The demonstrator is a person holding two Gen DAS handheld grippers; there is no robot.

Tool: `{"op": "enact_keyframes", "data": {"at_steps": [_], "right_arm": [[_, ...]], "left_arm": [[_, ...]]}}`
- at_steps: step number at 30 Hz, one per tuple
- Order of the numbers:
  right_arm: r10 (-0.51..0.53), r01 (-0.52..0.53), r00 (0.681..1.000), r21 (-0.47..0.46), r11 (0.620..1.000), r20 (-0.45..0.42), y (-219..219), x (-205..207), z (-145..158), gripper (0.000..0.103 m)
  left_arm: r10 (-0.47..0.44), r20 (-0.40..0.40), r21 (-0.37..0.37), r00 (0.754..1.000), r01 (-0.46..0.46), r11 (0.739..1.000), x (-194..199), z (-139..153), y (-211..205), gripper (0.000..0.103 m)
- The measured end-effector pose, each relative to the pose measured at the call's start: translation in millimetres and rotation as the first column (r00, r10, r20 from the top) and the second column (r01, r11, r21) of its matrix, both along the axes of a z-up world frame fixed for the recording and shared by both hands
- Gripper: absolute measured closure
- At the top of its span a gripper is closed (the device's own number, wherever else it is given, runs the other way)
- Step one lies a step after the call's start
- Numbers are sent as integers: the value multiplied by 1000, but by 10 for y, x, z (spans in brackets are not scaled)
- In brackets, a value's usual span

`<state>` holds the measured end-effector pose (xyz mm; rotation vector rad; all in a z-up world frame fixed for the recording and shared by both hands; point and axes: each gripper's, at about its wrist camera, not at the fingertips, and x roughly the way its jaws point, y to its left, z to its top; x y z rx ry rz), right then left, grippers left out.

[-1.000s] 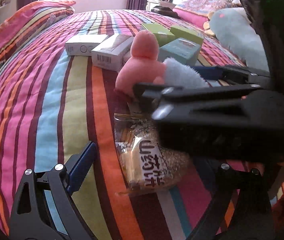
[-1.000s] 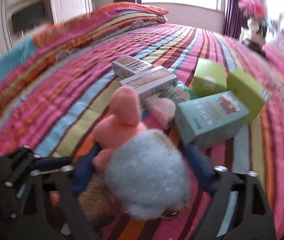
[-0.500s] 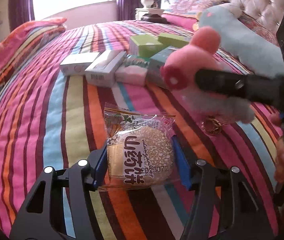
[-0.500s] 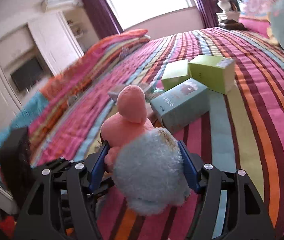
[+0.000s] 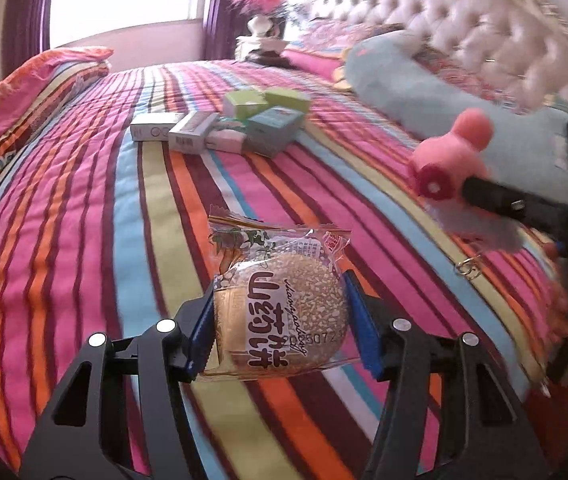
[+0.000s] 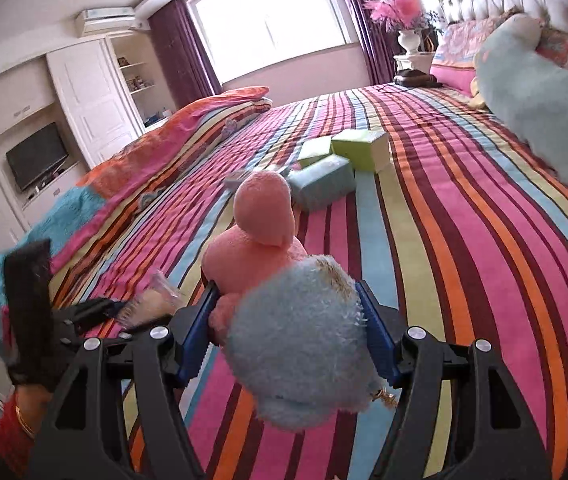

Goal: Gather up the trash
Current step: 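Drop the bread bag and plush toy into the wastebasket with both tools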

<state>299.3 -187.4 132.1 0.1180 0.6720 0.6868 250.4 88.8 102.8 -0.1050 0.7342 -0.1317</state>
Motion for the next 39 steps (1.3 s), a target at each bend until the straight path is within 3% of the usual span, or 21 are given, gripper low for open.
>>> {"op": "enact_keyframes", "data": {"at_steps": [4, 7, 10, 14, 17, 19, 21, 24, 26, 31, 36, 37, 38, 39], "right_arm": [[15, -15, 1000, 22, 1000, 0, -196, -709, -47, 39], [39, -39, 999, 48, 998, -13, -324, -1292, -87, 39], [69, -64, 995, 76, 995, -71, -425, -1836, -205, 39], [92, -71, 973, 102, 992, -211, -468, -2354, -534, 39], [90, -60, 932, 94, 994, -351, -414, -2552, -931, 39], [57, -54, 913, 21, 998, -404, -368, -2646, -1209, 39], [2, -38, 880, -66, 997, -474, -315, -2674, -1544, 39], [-7, -48, 825, -82, 995, -565, -239, -2649, -1872, 39], [-21, -55, 810, -111, 992, -586, -177, -2603, -1983, 39], [-72, -58, 804, -199, 978, -590, -90, -2498, -2134, 39], [-69, -81, 801, -221, 972, -594, -12, -2448, -2204, 37], [-63, -89, 804, -223, 971, -592, 12, -2434, -2205, 32], [-69, -89, 808, -236, 968, -585, 29, -2427, -2205, 19], [-82, -83, 819, -259, 962, -568, 24, -2461, -2218, 11]], "left_arm": [[-57, 16, -3, 998, 57, 998, -935, 74, -195, 46], [-88, -16, 16, 996, 88, 996, -1592, -17, -340, 46], [-103, -93, -9, 990, 103, 995, -2096, -270, -470, 46], [-101, -240, -49, 965, 92, 995, -2519, -844, -621, 46], [-79, -336, -32, 939, 73, 997, -2668, -1303, -744, 46], [-85, -389, -1, 917, 92, 996, -2702, -1588, -860, 46], [-101, -437, 4, 894, 114, 993, -2700, -1795, -942, 46], [-143, -511, -27, 847, 151, 988, -2667, -2079, -1062, 46], [-159, -538, -21, 828, 175, 984, -2644, -2204, -1121, 46], [-164, -568, -14, 806, 191, 982, -2572, -2327, -1144, 46], [-154, -583, -14, 798, 179, 984, -2570, -2372, -1147, 41], [-141, -587, 1, 797, 174, 985, -2556, -2385, -1148, 35], [-126, -589, 20, 798, 171, 985, -2545, -2399, -1150, 20], [-118, -587, 31, 801, 168, 985, -2551, -2410, -1160, 16]]}}
